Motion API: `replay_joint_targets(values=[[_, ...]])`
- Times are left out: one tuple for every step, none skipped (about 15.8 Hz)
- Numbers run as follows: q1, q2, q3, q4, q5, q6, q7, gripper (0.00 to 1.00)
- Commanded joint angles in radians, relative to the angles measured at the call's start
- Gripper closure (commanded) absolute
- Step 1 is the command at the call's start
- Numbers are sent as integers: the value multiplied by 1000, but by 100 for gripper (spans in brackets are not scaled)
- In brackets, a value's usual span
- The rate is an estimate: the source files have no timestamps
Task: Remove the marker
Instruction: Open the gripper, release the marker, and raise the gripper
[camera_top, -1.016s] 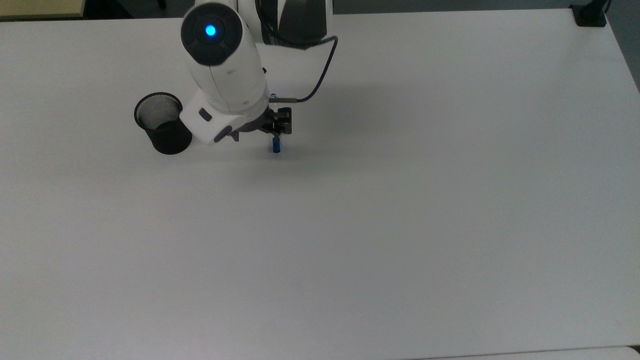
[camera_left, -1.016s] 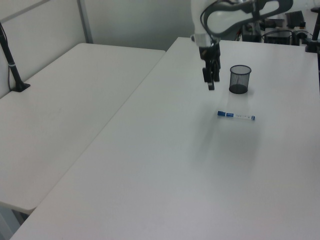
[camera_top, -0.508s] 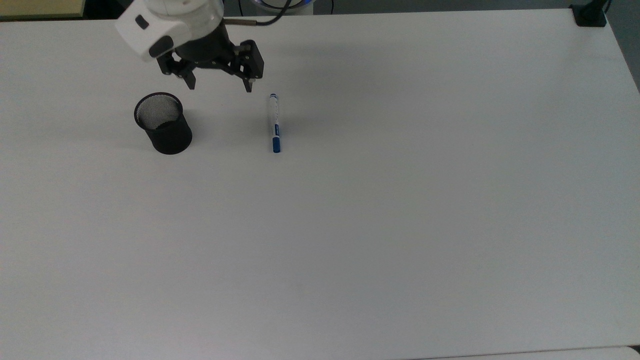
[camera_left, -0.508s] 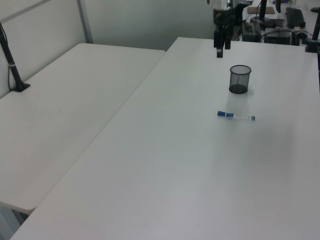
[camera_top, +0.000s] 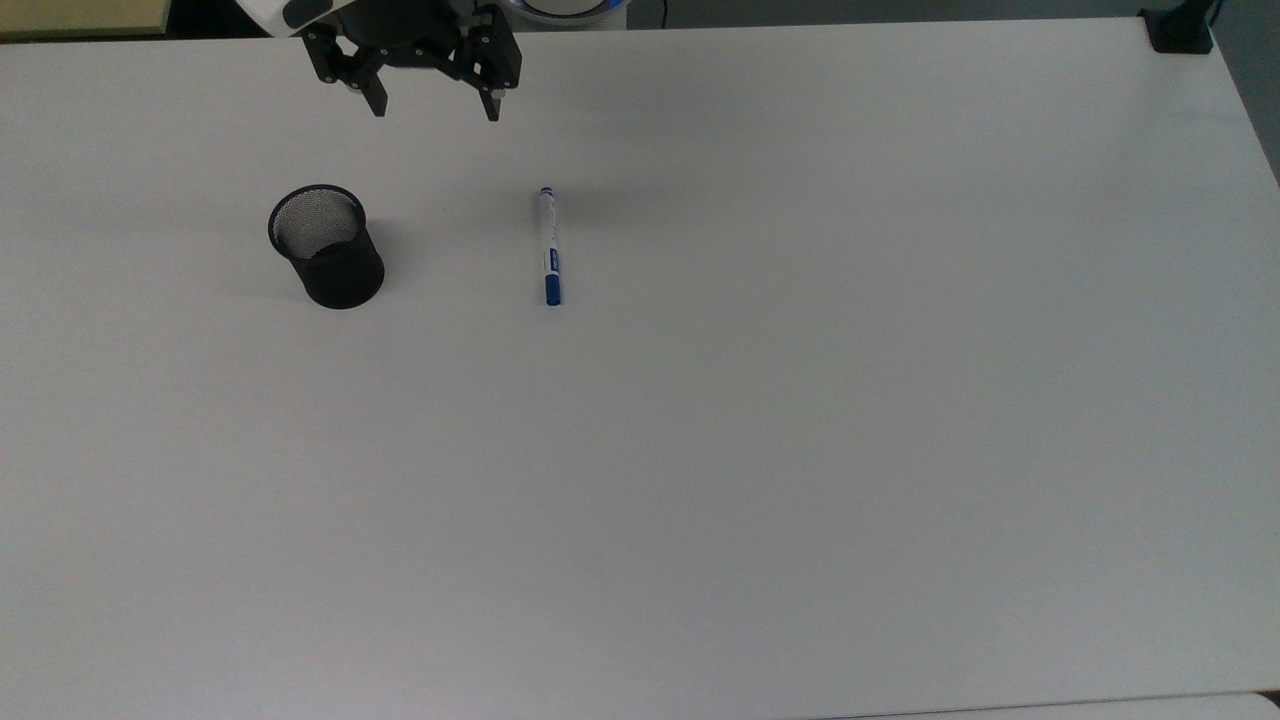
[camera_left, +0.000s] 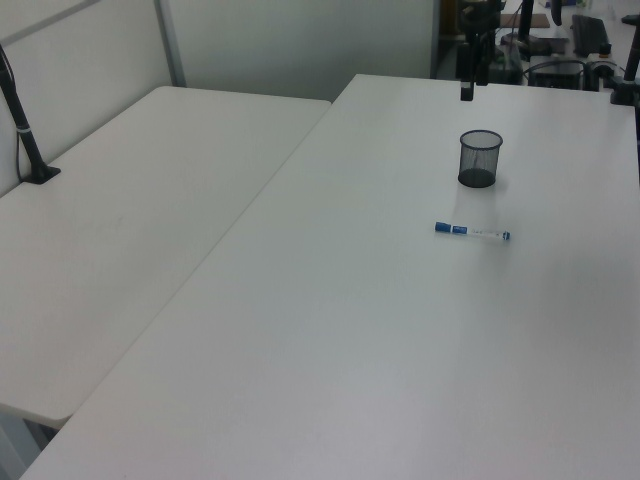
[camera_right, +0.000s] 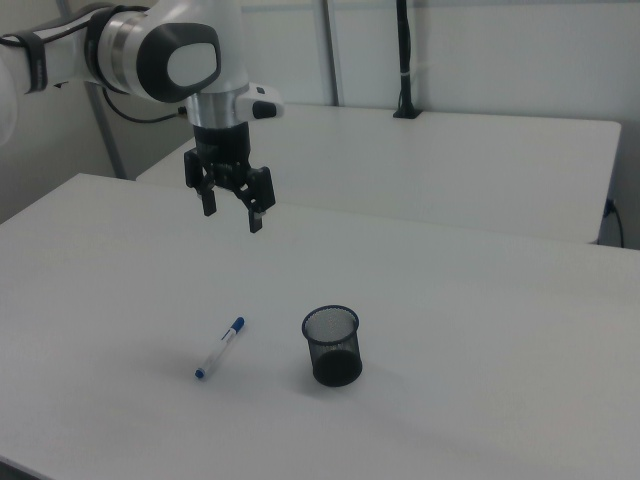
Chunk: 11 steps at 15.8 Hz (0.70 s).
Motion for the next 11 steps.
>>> replay_joint_targets(values=[[-18,-49,1,-47,-13,14,6,0],[-20,-49,1,-33,-13,12,-4,0],[-23,-48,-1,-27,-13,11,-14,0],[-30,-48,-1,-27,-11,11,-14,0],[-34,-49,-1,-25,-11,11,-14,0],[-35,-49,-1,-25,-10,11,-9,0],[-35,-49,-1,-24,-10,11,-1,0],[-35,-49,-1,-24,-10,12,2,0],[-37,-49,-1,-24,-10,12,3,0],[-37,-51,-1,-24,-11,12,3,0],[-37,-51,-1,-24,-11,12,3,0]])
